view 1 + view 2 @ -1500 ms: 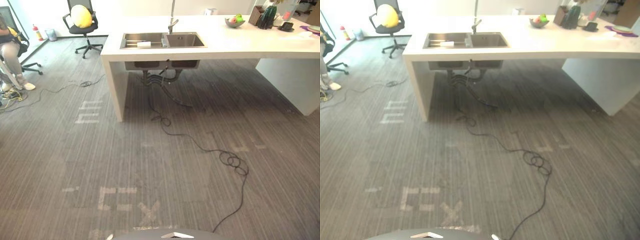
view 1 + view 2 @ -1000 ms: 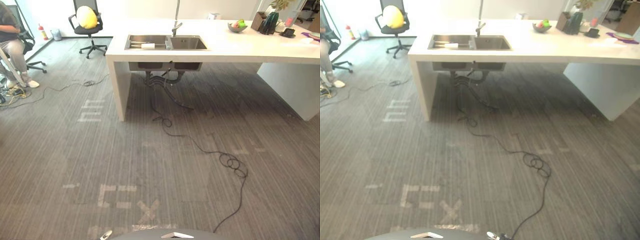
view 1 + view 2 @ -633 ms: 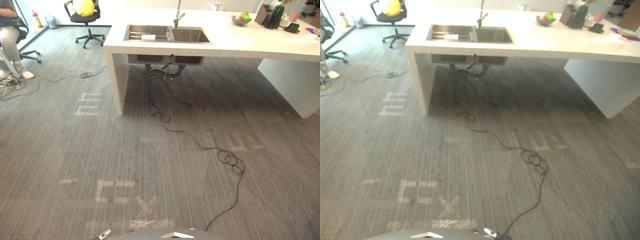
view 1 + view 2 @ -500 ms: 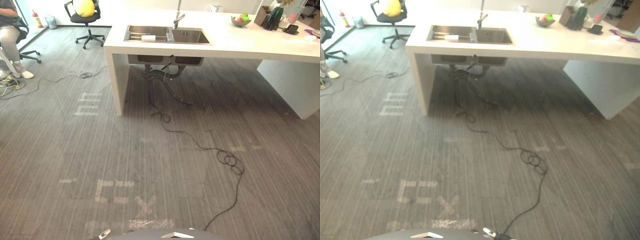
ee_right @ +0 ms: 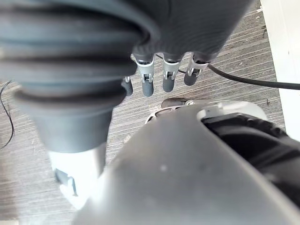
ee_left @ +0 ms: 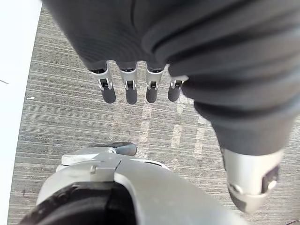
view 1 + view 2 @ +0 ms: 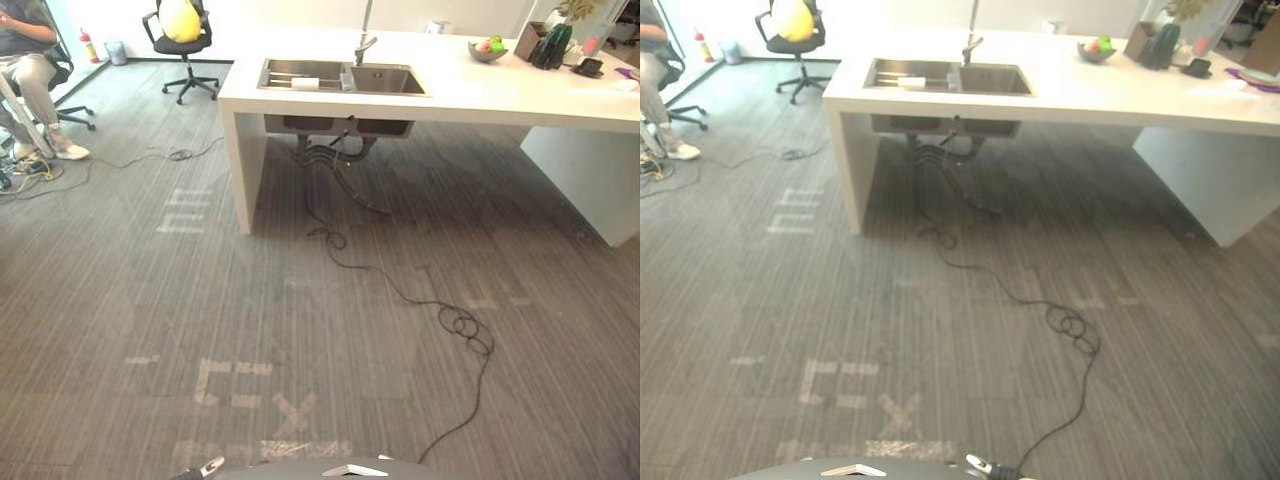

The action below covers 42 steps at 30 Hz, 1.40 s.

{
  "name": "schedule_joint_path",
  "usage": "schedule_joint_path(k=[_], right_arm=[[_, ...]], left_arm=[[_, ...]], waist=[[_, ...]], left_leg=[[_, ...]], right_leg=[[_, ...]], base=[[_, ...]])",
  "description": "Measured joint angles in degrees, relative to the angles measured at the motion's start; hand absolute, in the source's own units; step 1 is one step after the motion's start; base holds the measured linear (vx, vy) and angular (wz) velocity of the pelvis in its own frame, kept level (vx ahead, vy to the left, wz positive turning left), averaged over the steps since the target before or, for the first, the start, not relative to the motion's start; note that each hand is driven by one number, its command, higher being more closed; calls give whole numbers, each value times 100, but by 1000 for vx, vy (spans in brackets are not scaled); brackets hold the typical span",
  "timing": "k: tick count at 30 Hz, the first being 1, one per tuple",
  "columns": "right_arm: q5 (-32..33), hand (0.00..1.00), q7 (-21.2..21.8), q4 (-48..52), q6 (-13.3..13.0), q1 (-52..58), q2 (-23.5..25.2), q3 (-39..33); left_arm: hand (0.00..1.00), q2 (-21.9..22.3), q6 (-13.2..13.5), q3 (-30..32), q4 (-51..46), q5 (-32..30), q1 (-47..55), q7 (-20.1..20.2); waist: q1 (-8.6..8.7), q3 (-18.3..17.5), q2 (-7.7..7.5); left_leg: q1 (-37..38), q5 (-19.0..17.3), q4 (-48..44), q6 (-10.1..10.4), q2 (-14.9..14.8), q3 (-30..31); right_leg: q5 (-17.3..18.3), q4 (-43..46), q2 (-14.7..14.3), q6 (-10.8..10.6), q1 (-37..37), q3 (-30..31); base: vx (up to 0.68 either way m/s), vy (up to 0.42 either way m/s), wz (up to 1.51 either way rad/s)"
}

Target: Walk over to the sink, pick up the cup, carry it to the dishwasher, place the cup inside the dishwasher, then close the dishwasher door

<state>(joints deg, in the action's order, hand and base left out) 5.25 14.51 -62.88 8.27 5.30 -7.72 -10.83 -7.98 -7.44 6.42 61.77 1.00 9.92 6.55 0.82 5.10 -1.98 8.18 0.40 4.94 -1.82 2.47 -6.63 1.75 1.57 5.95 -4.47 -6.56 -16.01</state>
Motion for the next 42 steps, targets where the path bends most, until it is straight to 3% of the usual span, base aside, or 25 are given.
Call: schedule_joint_path(k=[1, 3, 4, 6, 7, 9, 10, 12, 14, 18, 19, 20, 21, 22, 24, 25, 27, 30, 31, 32, 33, 34, 35, 37, 42], right_arm=[[74, 0, 15, 125, -128, 42, 33, 1], [160, 0, 41, 140, -231, 84, 48, 4], [345, 0, 46, 181, -230, 98, -3, 18], [585, 0, 28, 244, -231, 61, 14, 17], [802, 0, 21, 238, -230, 129, 46, -5], [851, 0, 41, 237, -228, 134, 66, -41], [841, 0, 119, 246, -225, 167, 87, -149], [852, 0, 197, 360, -214, 209, 101, -194], [929, 0, 299, 486, -177, 280, 91, -178], [902, 0, 497, 579, -14, 660, 212, -110], [911, 0, 561, 579, 32, 670, 163, -145], [905, 0, 657, 584, 93, 728, 7, -161], [900, 0, 644, 554, 108, 735, -38, -240], [907, 0, 630, 557, 121, 731, -39, -311], [909, 0, 606, 573, 200, 680, -101, -384], [906, 0, 594, 553, 207, 671, -129, -385], [912, 0, 486, 437, 207, 566, -113, -384], [1106, 0, 347, 339, 212, 252, -102, -406], [1235, 0, 237, 340, 216, 91, -48, -435], [1286, 0, 151, 372, 215, 45, 17, -533], [1294, 0, 143, 418, 207, 41, 31, -548], [1287, 0, 162, 551, 199, 61, 22, -619], [1279, 0, 165, 623, 177, -56, 210, -549], [1230, 0, 174, 696, 155, -226, 425, -496], [1051, 0, 154, 540, 54, -234, 546, -371]], left_arm=[[0, -21, 10, -32, -19, 2, 23, 17], [0, -28, 52, -54, -36, 7, 62, 20], [0, -10, 82, -109, -36, 26, 85, 21], [0, -21, 83, -88, -53, 156, 79, 14], [0, -29, 46, -32, -46, 282, 107, 9], [0, -17, -28, 55, -41, 339, 106, 5], [0, 36, -89, 285, -42, 384, 104, 6], [0, 97, -106, 498, -48, 372, 79, 6], [0, 206, -120, 815, -121, 353, 72, -8], [0, 325, -185, 1262, -480, 213, 135, -95], [0, 411, -203, 1354, -475, 202, 124, -150], [0, 586, -228, 1459, -486, 202, 254, -172], [0, 668, -213, 1531, -497, 206, 265, -177], [0, 699, -199, 1603, -498, 202, 267, -184], [0, 805, -165, 1847, -505, 241, 259, -227], [0, 849, -113, 1932, -538, 332, 271, -239], [0, 863, 6, 1991, -672, 441, 284, -247], [0, 866, 201, 1984, -710, 440, 188, -309], [0, 861, 261, 1979, -708, 441, 147, -376], [0, 862, 338, 1941, -708, 444, 160, -393], [0, 880, 389, 1913, -707, 444, 186, -396], [0, 988, 512, 1843, -670, 445, 298, -426], [0, 812, 598, 1905, -629, 449, 298, -494], [0, 780, 872, 1879, -681, 454, 169, -581], [0, 612, 1202, 1360, -453, 516, 71, -848]], waist=[[24, 17, -12], [24, 39, -47], [9, 99, 12], [54, 198, 29], [96, 199, 18], [125, 173, 65], [112, 183, 68], [124, 264, 90], [131, 424, 141], [82, 408, -9], [105, 424, 85], [149, 276, 239], [170, 211, 387], [177, 220, 389], [138, 262, 471], [74, 285, 509], [-25, 340, 427], [-119, 456, 364], [-154, 533, 318], [-207, 542, 313], [-234, 542, 354], [-341, 535, 509], [-336, 542, 267], [-378, 579, 107], [-319, 459, 18]], left_leg=[[35, -38, -1, -43, 53, 48], [113, -96, 0, -111, 145, 67], [208, -130, -1, -163, 157, 68], [340, -176, -4, -239, 126, 92], [435, -221, -4, -240, 48, 143], [437, -259, -5, -215, -36, 202], [434, -339, -40, -170, -168, 274], [424, -467, -168, -94, -301, 386], [386, -889, -664, 48, -488, 476], [564, -1833, -1467, 345, -498, 786], [631, -1958, -1525, 406, -586, 828], [704, -2036, -1625, 510, -808, 832], [572, -2042, -2169, 524, -926, 821], [406, -2008, -2647, 556, -988, 827], [-577, -1415, -5143, 1018, -1274, 843], [-954, -1356, -6146, 1066, -1406, 756], [-1801, -1461, -7295, 870, -1488, 368], [-2593, -1673, -6727, 533, -1347, -247], [-2755, -1640, -5835, 306, -1182, -622], [-2706, -1226, -4408, 88, -990, -952], [-2575, -807, -3487, 65, -901, -1021], [-2303, 561, -2106, -325, -906, -991], [-2174, 488, -1898, -287, -674, -1101], [-2218, 370, -1889, -320, -588, -1106], [-1613, -96, -1768, -444, -14, -1051]], right_leg=[[314, 572, 166, -99, 211, -29], [526, 1364, 349, -208, 451, 19], [540, 2304, 479, -220, 841, 159], [551, 3071, 589, -109, 1209, 289], [828, 3081, 555, -67, 1281, 257], [876, 2686, 471, -60, 1315, 256], [736, 1981, 370, -23, 1458, 262], [539, 1682, 316, -42, 1616, 275], [356, 1647, 221, -64, 1690, 356], [261, 1980, 278, 71, 1617, 614], [401, 2254, 245, 52, 1639, 611], [808, 2525, 75, 141, 1661, 440], [1067, 2636, -36, 227, 1563, 376], [1163, 2598, -82, 259, 1425, 325], [1293, 2152, -360, 388, 759, 255], [1319, 1904, -482, 439, 394, 244], [1321, 1207, -566, 476, -534, 248], [1308, 754, -472, 455, -1118, 304], [1312, 715, -359, 448, -1320, 308], [1320, 759, -285, 433, -1447, 319], [1341, 808, -299, 399, -1497, 364], [1435, 919, -442, 265, -1574, 597], [1561, 847, -302, 315, -1593, 775], [1364, 770, -318, 412, -1429, 936], [889, 1953, 124, 213, -1324, 1241]], base=[[-26, 70, 25], [33, 74, 13], [31, 103, 1], [2, 94, 4], [-34, 56, 13], [-61, 26, 18], [-69, 11, 17], [-32, -29, 17], [67, -106, 27], [344, -263, 44], [566, -342, 31], [580, -332, 25], [605, -315, 22], [596, -312, 16], [545, -234, 2], [442, -149, -18], [183, -45, -18], [-83, 94, -17], [131, 143, -20], [151, 145, -20], [120, 158, -49], [155, 128, -53], [269, 116, -46], [331, 87, -9], [310, 162, 15]])
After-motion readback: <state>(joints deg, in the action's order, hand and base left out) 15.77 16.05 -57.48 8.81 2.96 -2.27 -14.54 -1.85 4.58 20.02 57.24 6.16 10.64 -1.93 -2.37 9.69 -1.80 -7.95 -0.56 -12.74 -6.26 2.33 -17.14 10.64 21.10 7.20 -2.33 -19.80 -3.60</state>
